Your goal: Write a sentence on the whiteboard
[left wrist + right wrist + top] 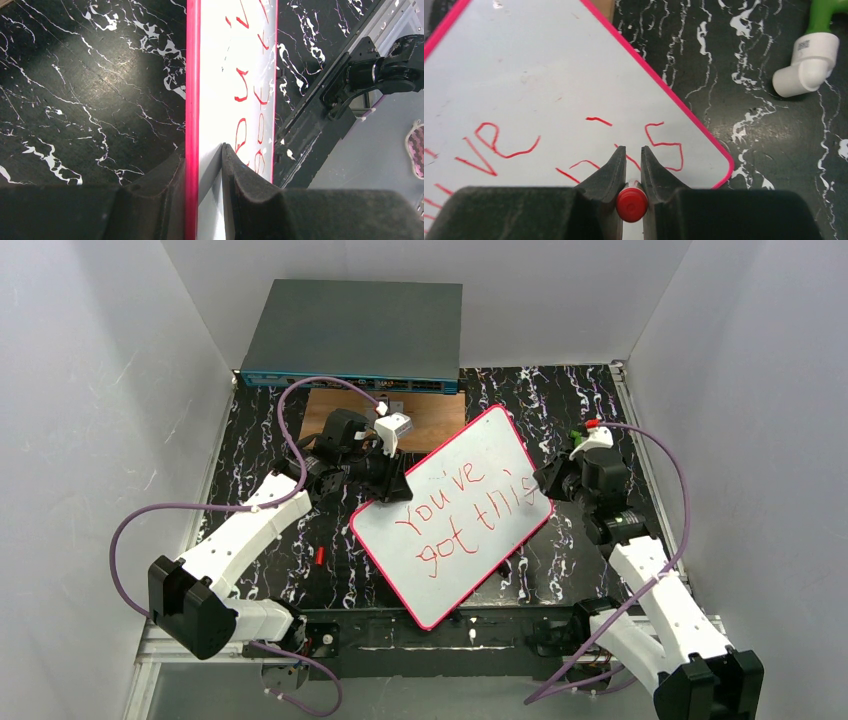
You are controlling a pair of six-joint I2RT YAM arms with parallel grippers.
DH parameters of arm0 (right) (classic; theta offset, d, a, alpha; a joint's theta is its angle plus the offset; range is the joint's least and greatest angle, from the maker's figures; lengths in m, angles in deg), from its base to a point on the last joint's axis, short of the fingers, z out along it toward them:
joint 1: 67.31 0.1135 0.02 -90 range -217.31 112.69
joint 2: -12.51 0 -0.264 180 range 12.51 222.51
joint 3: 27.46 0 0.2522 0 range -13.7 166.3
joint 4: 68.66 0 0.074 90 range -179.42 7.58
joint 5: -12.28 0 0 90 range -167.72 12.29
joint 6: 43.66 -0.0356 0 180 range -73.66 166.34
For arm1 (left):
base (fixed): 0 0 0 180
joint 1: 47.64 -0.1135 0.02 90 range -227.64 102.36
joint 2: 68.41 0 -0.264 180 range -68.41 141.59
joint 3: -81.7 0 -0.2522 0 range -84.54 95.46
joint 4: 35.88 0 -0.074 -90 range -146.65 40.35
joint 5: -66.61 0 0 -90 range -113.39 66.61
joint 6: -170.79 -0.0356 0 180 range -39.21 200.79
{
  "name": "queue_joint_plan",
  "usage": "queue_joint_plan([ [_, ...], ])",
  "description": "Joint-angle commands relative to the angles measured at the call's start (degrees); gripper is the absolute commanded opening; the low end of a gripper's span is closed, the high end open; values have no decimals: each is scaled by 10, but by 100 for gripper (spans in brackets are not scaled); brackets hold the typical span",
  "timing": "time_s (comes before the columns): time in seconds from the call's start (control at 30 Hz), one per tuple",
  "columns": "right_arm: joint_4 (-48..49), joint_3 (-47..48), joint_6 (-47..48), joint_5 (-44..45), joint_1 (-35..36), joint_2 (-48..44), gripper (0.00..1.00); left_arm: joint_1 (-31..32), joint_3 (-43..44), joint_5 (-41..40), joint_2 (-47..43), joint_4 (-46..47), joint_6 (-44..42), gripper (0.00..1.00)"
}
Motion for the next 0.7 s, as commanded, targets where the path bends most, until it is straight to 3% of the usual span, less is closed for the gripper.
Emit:
queue_joint_plan([
  [0.0, -8, 36, -20, -65, -1, -27, 1, -3, -5, -84, -11, -10, -62, 0],
  [0.17, 22, 27, -46, -74, 6, -35, 1, -3, 0, -83, -10, -8, -59, 0],
  [0.67, 68, 67, -62, -18, 112, 27, 1, -3, -3, -80, -10, -5, -56, 0],
])
